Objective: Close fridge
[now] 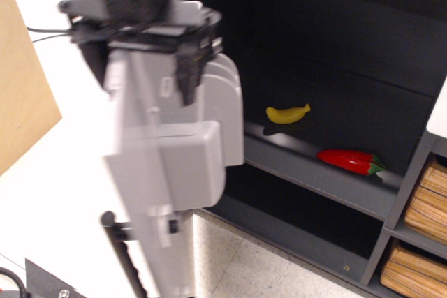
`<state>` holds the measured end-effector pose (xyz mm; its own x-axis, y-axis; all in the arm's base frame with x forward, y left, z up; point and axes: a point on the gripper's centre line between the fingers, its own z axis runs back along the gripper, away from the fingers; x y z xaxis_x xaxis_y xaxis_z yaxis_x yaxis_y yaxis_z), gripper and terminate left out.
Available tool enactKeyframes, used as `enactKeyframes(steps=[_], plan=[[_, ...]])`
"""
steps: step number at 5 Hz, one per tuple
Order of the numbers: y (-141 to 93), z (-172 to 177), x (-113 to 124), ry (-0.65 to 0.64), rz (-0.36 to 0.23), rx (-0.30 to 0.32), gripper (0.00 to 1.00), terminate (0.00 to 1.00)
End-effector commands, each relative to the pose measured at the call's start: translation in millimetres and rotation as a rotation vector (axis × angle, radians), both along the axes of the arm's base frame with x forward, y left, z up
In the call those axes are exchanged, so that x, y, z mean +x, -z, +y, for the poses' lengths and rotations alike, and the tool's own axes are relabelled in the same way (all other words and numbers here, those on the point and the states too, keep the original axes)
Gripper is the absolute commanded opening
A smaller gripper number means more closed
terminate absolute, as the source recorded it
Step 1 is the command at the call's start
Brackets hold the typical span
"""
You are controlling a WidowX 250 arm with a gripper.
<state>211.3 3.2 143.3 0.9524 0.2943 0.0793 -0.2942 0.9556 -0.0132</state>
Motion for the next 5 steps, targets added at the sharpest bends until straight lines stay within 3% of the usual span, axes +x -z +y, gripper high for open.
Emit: enactKeyframes(steps=[1, 2, 3, 4, 5], plan=[[-9, -46, 63, -0.033, -0.096, -0.021, 1.0, 0.0], [-31, -58, 70, -0.006, -0.147, -0.043, 1.0, 0.0], [-52, -51, 60, 0.013, -0.185, -0.091, 1.0, 0.0], [-71, -36, 33, 0.058, -0.233, -0.17, 1.0, 0.0], [-59, -27, 7, 0.095, -0.21, -0.13, 1.0, 0.0]])
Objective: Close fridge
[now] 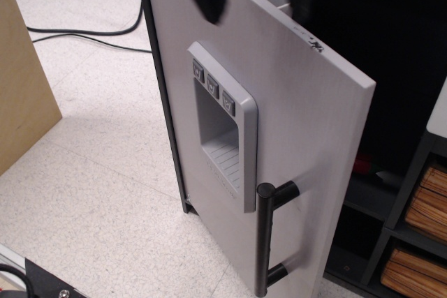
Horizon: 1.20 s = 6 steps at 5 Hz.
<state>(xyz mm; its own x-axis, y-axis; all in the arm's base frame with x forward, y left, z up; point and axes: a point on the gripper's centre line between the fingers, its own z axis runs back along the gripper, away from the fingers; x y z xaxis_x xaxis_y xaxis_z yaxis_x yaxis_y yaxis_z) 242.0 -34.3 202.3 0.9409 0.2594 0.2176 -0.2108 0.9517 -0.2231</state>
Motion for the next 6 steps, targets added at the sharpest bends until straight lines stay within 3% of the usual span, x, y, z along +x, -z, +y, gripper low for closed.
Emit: enactKeyframes(steps=[1, 2, 3, 4, 6], plan=[[36, 15, -44, 0.043, 0.008, 0.138, 1.0, 0.0], [76, 14, -41, 0.047, 0.034, 0.255, 1.0, 0.0], [110, 9, -24, 0.065, 0.005, 0.323, 1.0, 0.0], [126, 2, 2, 0.089, 0.014, 0.326, 1.0, 0.0], [117, -20, 38, 0.086, -0.06, 0.24, 1.0, 0.0]])
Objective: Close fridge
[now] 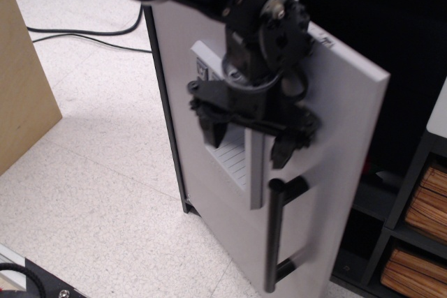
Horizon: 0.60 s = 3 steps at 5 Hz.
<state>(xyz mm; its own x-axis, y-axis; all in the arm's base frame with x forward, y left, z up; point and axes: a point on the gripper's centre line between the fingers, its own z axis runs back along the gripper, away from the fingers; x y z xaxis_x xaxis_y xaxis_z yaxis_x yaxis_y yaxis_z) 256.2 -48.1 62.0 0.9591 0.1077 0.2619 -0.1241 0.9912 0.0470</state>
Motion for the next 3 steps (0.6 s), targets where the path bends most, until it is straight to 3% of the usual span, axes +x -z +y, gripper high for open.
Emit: enactKeyframes(steps=[1, 3], plan=[[-24, -12, 45, -0.007, -0.069, -0.063, 1.0, 0.0], [-18, -22, 83, 0.005, -0.153, -0.106, 1.0, 0.0]])
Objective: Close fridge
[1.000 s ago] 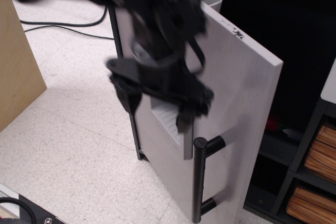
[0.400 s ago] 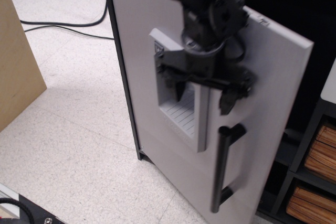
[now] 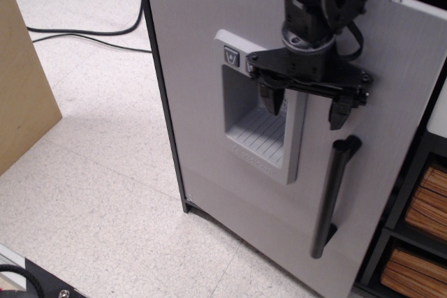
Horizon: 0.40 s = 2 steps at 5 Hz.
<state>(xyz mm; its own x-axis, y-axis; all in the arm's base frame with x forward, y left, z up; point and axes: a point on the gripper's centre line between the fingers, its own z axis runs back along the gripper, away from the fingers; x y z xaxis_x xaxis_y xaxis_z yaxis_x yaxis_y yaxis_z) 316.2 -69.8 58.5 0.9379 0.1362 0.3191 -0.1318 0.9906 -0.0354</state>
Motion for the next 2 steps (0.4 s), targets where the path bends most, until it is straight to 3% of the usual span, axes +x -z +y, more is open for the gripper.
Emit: enactKeyframes(steps=[1, 2], plan=[[-19.1, 0.8, 33.9, -0.018, -0.12, -0.04, 1.0, 0.0], [-14.5, 2.1, 42.6, -0.025, -0.132, -0.034, 1.0, 0.0]])
